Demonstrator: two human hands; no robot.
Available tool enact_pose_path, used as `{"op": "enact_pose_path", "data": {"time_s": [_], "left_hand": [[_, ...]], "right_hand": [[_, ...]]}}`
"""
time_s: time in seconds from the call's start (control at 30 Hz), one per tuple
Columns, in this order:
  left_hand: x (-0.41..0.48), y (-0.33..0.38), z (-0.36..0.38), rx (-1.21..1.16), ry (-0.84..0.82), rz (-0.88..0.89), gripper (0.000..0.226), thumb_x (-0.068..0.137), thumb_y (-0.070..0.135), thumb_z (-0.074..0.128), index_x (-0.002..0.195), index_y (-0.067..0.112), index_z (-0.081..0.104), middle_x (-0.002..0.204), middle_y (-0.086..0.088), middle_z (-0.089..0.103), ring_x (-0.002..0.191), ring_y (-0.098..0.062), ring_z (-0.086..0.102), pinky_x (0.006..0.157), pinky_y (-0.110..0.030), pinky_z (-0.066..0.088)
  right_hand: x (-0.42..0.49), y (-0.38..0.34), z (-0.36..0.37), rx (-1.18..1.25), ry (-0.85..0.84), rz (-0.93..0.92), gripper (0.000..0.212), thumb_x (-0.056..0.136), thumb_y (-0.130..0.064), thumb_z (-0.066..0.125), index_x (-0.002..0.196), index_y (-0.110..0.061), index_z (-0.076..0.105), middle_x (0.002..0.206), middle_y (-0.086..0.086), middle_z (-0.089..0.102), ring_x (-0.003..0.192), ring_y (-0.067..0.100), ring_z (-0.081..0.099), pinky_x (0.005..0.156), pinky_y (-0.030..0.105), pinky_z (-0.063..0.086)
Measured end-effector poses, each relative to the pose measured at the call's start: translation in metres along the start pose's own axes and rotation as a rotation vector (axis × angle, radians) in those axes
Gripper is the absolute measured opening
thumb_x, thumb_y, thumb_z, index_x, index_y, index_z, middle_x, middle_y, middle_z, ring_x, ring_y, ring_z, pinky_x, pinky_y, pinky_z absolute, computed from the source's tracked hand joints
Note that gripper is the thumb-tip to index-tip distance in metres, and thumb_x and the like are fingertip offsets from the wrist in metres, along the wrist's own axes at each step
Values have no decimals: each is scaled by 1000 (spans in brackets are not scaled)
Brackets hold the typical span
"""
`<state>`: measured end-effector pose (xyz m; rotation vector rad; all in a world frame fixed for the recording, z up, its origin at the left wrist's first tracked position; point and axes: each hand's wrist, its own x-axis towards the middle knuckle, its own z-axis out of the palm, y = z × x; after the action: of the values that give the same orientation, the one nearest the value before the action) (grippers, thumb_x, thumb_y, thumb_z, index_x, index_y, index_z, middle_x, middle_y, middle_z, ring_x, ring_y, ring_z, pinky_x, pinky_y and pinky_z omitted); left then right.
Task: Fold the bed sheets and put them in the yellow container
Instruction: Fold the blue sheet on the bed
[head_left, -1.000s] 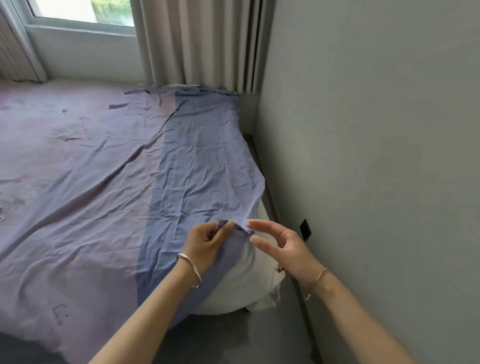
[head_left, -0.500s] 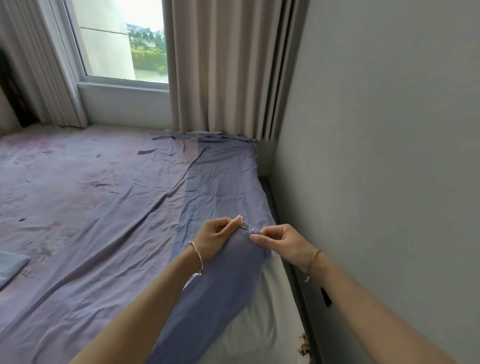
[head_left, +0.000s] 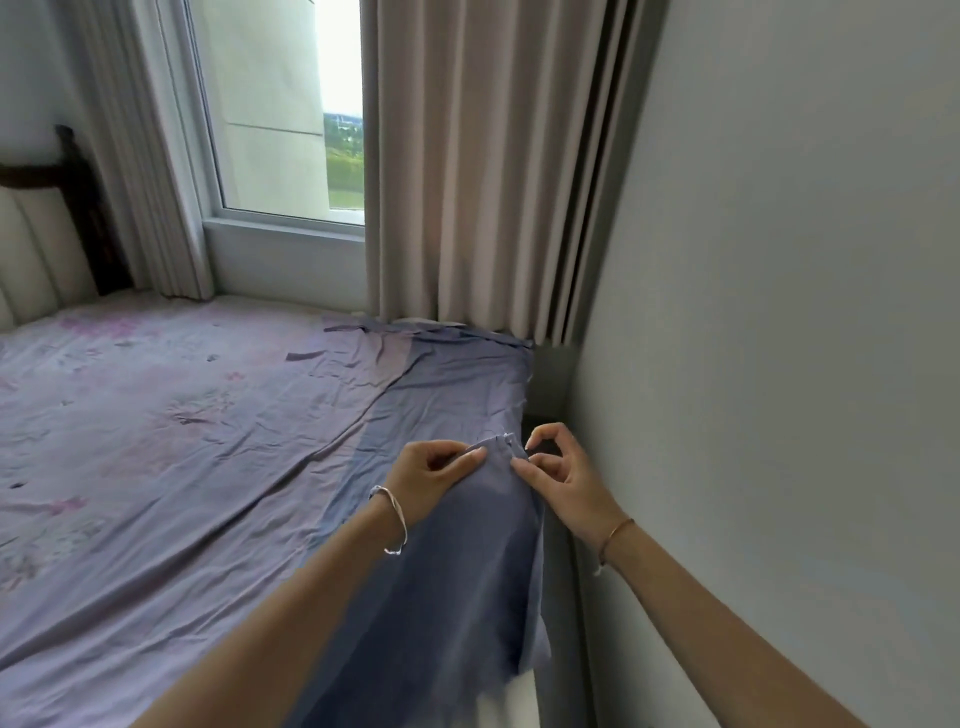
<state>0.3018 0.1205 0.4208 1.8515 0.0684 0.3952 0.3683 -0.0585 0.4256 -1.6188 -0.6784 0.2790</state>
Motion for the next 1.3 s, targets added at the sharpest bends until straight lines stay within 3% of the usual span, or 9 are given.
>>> {"op": "enact_pose_path", "data": {"time_s": [0.2,0.3,0.43,0.6,0.77,0.83,1.07,1.17,1.3], "left_hand": [[61,8,43,104,57,-15,16,85,18,67,73,27,69,56,24,61,59,9,51,62,-7,40],[92,9,52,155,64,-49,14,85,16,67,74,25,69,59,22,63,61,12,53,66,-6,41],[134,14,57,207,57,-56,7,86,15,66,82,16,72,61,22,63,60,15,53,65,-5,41],[196,20,52,200,55,-4,15,87,11,64,98,3,71,78,9,64,61,19,54,68,-3,41],[273,20,59,211,11,67,18,87,10,63,101,1,71,89,5,65,61,22,53,66,0,39],[304,17,62,239,-12,71,18,88,12,63,101,3,71,90,6,65,62,24,52,67,1,38],[454,-20,74,309,5,-20,16,85,32,65,83,19,75,64,24,64,61,15,55,63,-2,40],[529,-32,79,305,43,-57,20,86,35,63,75,21,73,63,19,62,60,12,51,61,-3,39],[628,-45,96,320,33,-99,32,89,31,62,57,25,61,45,21,50,49,10,44,55,-3,35]], "right_hand": [[59,20,-60,-54,-119,125,24,79,-34,72,92,-17,60,86,5,66,83,15,61,70,18,50],[87,32,-80,-60,-186,205,27,75,-34,77,93,-20,62,89,-2,66,84,9,61,66,16,47],[128,36,-95,6,-214,260,27,76,-30,77,96,-18,64,90,-2,67,91,13,62,76,23,53],[188,34,-109,119,-117,252,19,77,-20,76,86,-20,58,82,-1,63,87,16,60,70,25,49],[260,47,-132,236,12,307,37,74,-27,79,104,-21,58,106,3,65,98,19,62,72,29,50],[284,55,-142,251,-6,321,31,76,-29,76,103,-17,66,104,4,70,97,19,65,75,29,52],[411,96,-196,331,-55,265,23,78,-29,72,93,-12,72,95,6,72,90,17,66,75,25,54],[481,113,-219,327,-53,250,50,61,-43,76,93,-5,71,100,15,69,95,24,62,95,41,49],[565,136,-253,354,-9,282,85,51,-54,81,105,9,62,113,28,62,106,39,61,101,54,42]]}}
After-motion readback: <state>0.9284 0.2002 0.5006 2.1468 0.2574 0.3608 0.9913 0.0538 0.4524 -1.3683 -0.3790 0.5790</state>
